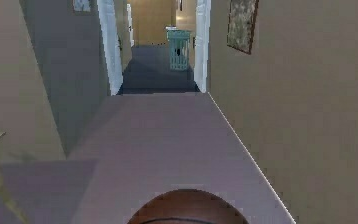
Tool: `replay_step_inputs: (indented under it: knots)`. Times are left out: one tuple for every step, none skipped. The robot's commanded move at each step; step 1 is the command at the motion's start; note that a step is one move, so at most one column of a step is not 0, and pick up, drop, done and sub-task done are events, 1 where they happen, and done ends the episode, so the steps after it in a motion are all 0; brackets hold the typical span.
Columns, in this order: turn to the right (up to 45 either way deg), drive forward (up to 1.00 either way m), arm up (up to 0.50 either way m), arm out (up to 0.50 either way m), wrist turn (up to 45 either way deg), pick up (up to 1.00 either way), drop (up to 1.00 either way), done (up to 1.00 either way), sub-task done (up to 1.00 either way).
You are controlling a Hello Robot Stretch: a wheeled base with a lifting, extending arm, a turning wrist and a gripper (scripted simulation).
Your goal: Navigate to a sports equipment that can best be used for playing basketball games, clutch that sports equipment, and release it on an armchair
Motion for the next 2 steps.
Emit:
replay_step_inputs:
  knots:
    - [0.0, 0.3, 0.0, 0.0, 0.0, 0.0, 0.0, 0.0, 0.0]
    - [-6.0, 0.0, 0.0, 0.0, 0.0, 0.0, 0.0, 0.0, 0.0]
